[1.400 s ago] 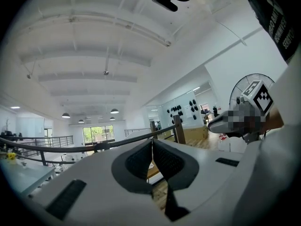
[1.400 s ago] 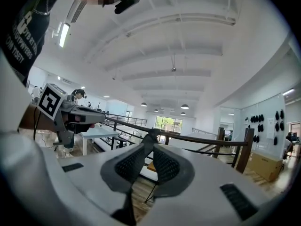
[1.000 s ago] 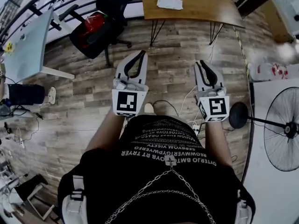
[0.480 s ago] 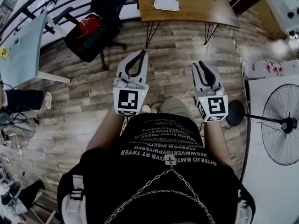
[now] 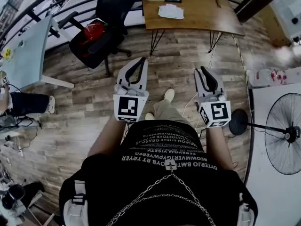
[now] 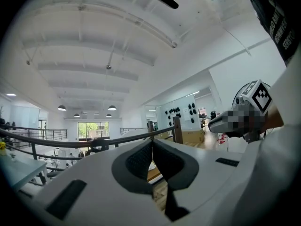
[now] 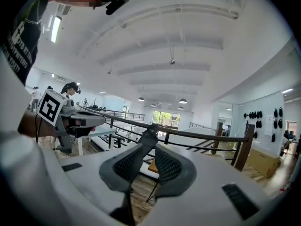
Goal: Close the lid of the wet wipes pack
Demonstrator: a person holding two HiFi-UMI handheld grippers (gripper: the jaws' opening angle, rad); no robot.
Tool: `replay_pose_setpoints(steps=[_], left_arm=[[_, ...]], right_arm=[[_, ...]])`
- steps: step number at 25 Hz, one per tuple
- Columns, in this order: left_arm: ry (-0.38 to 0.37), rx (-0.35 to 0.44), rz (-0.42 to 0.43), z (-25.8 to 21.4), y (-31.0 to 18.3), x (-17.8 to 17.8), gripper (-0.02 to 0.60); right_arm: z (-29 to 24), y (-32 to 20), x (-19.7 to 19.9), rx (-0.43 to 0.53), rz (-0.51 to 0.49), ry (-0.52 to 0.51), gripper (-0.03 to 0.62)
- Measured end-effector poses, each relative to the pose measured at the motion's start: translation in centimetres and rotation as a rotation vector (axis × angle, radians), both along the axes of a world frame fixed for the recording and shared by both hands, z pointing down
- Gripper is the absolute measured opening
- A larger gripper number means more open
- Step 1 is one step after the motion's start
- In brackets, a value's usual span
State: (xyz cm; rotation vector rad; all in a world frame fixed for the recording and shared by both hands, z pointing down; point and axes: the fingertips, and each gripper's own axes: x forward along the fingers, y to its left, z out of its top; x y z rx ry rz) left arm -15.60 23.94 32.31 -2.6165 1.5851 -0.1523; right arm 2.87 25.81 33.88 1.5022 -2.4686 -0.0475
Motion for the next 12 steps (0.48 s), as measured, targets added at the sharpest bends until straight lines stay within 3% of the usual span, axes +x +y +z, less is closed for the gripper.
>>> replay_pose_setpoints(steps=[12], left_arm=[[-0.041, -0.034, -0.004, 1.2, -5.4, 1.7, 0.028]], right_arm=[[2.2, -5.3, 1.6, -0.034, -0.019, -0.031, 0.100]])
